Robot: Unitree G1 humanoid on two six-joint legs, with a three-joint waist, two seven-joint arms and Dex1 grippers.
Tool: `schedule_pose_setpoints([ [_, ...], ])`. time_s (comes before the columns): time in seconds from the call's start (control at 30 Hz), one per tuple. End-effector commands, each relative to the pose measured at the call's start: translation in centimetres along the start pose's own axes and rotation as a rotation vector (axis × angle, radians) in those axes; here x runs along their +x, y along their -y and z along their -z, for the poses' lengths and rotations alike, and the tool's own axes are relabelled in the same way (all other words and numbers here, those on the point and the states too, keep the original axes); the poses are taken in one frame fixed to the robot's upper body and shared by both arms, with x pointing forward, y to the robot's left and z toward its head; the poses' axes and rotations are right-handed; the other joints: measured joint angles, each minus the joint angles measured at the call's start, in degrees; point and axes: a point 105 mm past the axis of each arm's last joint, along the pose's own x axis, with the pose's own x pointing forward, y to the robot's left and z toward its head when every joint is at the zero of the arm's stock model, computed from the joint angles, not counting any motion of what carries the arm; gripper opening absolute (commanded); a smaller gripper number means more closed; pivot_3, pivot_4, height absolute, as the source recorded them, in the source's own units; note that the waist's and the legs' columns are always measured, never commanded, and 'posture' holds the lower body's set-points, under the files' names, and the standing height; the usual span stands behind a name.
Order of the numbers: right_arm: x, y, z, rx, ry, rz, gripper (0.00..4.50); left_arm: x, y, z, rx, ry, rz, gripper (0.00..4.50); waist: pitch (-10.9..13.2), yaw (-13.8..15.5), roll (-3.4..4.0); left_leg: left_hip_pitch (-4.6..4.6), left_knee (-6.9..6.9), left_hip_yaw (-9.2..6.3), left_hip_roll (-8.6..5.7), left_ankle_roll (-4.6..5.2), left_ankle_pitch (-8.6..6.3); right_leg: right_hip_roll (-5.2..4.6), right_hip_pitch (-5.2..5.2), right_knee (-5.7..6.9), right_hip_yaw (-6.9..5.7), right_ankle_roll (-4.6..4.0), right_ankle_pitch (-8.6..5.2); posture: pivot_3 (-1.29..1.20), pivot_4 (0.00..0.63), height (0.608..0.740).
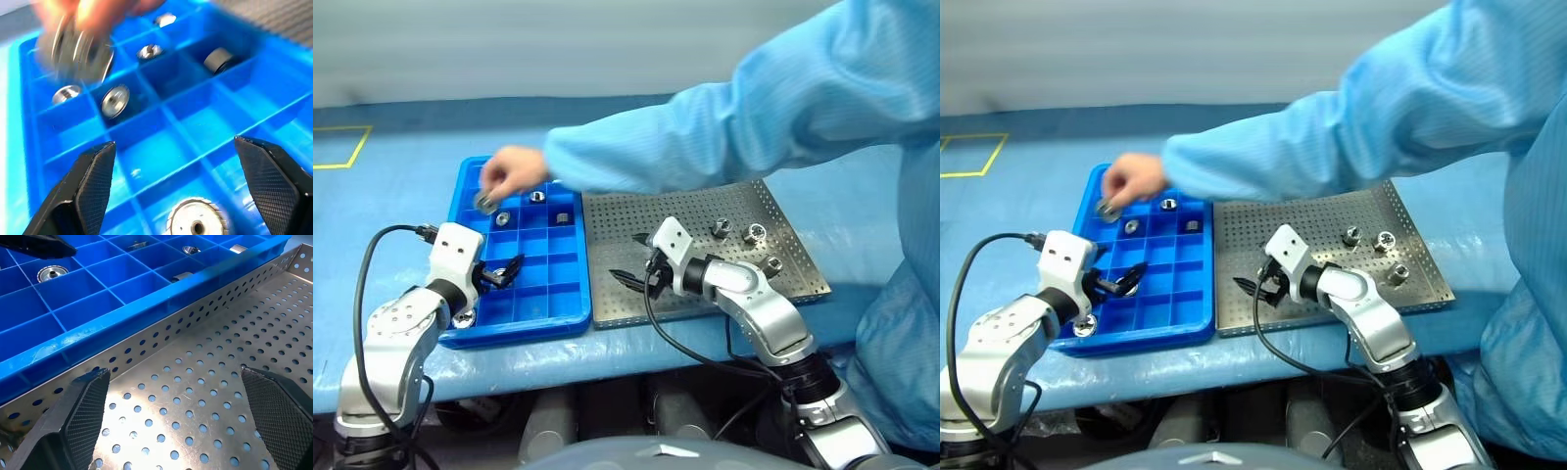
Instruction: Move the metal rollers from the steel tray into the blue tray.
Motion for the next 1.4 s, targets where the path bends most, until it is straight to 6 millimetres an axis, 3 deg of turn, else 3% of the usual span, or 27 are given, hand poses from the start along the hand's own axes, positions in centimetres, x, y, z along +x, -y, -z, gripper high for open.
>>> schedule_pose_setpoints([
  [0.03, -0.8, 0.8, -1.3, -0.034, 0.039, 0.045, 4.50, -0.2, 1.2, -1.8, 0.018, 0.088, 0.065, 4.19, 0.00, -0.33, 0.00, 0.00, 0.00, 0.00, 0.00, 0.00, 0.00, 0.00, 0.00, 0.00, 0.00, 0.00, 0.00, -0.09, 0.150, 0.740],
  [0.27, -1.7, 1.5, -1.1, -0.038, 0.023, 0.092, 4.50, 1.9, 2.1, -2.3, -0.032, 0.131, 0.075, 4.19, -0.01, -0.94, 0.00, 0.01, 0.05, 0.00, -0.03, 0.00, 0.00, 0.01, 0.05, 0.01, 0.01, 0.02, 0.00, -0.14, 0.150, 0.740],
  [0.37, -1.8, 1.5, -1.0, -0.031, 0.018, 0.107, 4.50, 2.9, 3.8, -2.9, -0.064, 0.161, 0.137, 4.19, -0.01, -1.64, -0.01, 0.01, 0.09, 0.02, -0.03, 0.00, 0.00, 0.05, 0.08, 0.01, 0.03, 0.08, -0.02, -0.16, 0.150, 0.740],
  [0.57, -1.8, 5.8, 0.1, 0.194, 0.032, 0.405, 4.50, 5.3, 6.6, -3.7, -0.033, 0.159, 0.214, 4.19, -0.03, -3.13, -0.01, 0.00, 0.14, 0.02, -0.02, 0.00, 0.01, 0.12, 0.08, 0.07, 0.09, 0.08, 0.03, -0.21, 0.150, 0.740],
  [0.67, -1.6, 6.2, 0.5, 0.216, 0.017, 0.428, 4.50, 5.6, 7.5, -3.9, 0.001, 0.165, 0.245, 4.19, -0.03, -4.52, -0.01, -0.01, 0.15, -0.01, -0.04, 0.00, 0.01, 0.10, 0.07, 0.06, 0.17, 0.11, 0.09, -0.22, 0.150, 0.740],
  [0.97, 0.3, 5.9, 0.0, 0.341, 0.082, 0.355, 4.50, 5.3, 7.1, -3.4, -0.007, 0.157, 0.215, 4.19, -0.02, -7.53, 0.04, -0.01, 0.03, -0.09, -0.03, 0.01, 0.00, 0.14, 0.05, 0.06, 0.17, 0.30, 0.19, -0.18, 0.150, 0.740],
  [1.3, 4.0, 5.1, 0.4, 0.407, 0.071, 0.285, 4.50, 4.4, 6.7, -2.9, -0.028, 0.145, 0.176, 4.19, -0.01, -7.23, 0.06, -0.02, 0.03, -0.13, -0.04, 0.01, 0.00, 0.13, 0.05, 0.05, 0.15, 0.30, 0.21, -0.13, 0.150, 0.740],
  [1.4, 5.0, 4.8, 1.6, 0.414, 0.004, 0.279, 4.50, 4.2, 6.3, -2.7, -0.031, 0.140, 0.150, 4.19, -0.01, -6.95, 0.06, -0.05, 0.01, -0.13, -0.06, 0.01, 0.00, 0.10, 0.04, 0.02, 0.16, 0.31, 0.23, -0.11, 0.150, 0.740],
])
